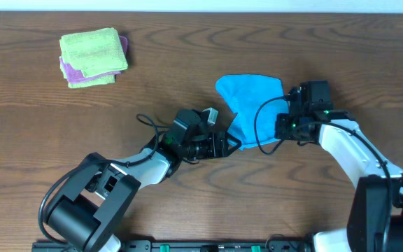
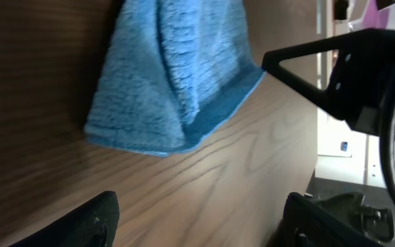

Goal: Fold the cloth
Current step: 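Grasp the left and right edges of the blue cloth with both grippers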

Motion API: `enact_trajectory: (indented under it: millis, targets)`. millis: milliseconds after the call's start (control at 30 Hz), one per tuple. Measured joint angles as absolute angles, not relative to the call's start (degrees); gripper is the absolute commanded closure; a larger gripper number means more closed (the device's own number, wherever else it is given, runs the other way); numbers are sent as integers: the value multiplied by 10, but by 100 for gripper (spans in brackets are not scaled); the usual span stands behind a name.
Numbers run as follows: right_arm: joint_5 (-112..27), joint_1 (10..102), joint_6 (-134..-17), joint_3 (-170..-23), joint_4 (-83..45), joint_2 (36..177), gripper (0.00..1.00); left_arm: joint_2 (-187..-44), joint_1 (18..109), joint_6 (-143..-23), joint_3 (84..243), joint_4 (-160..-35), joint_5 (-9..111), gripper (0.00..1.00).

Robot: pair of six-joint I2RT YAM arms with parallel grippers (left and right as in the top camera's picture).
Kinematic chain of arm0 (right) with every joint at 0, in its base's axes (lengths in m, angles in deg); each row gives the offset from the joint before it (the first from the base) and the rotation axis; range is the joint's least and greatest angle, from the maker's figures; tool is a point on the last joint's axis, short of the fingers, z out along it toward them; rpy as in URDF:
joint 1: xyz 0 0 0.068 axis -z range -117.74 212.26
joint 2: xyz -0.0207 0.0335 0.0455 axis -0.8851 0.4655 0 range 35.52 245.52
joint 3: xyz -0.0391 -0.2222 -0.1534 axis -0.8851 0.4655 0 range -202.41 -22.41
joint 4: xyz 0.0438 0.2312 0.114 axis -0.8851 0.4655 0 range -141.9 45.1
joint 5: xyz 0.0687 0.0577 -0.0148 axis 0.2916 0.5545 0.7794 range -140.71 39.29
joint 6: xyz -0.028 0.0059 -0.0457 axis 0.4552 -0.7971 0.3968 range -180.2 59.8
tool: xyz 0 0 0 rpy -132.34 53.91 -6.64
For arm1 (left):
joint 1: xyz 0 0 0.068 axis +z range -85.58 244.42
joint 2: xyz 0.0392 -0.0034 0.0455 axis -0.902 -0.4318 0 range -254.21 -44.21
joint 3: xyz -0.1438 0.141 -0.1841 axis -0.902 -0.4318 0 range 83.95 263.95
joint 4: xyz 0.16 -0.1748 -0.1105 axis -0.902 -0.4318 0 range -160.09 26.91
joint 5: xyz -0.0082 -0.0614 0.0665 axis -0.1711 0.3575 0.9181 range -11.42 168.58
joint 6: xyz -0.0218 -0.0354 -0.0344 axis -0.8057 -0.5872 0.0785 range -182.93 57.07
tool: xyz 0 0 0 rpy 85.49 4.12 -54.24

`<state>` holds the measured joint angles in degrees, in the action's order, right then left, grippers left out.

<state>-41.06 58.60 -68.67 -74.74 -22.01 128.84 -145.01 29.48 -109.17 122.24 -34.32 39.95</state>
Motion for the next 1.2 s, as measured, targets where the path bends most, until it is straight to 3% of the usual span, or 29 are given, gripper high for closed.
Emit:
enact_trajectory:
  millis: [667,1200]
  targets:
    - [-401,602,-672,-747,-235,1326,98,-1493,268,-1089,1260,-351,412,32]
    - [-386,623,-664,-747,-233,1326,99,-1494,268,-1063,1261,-389,448,30]
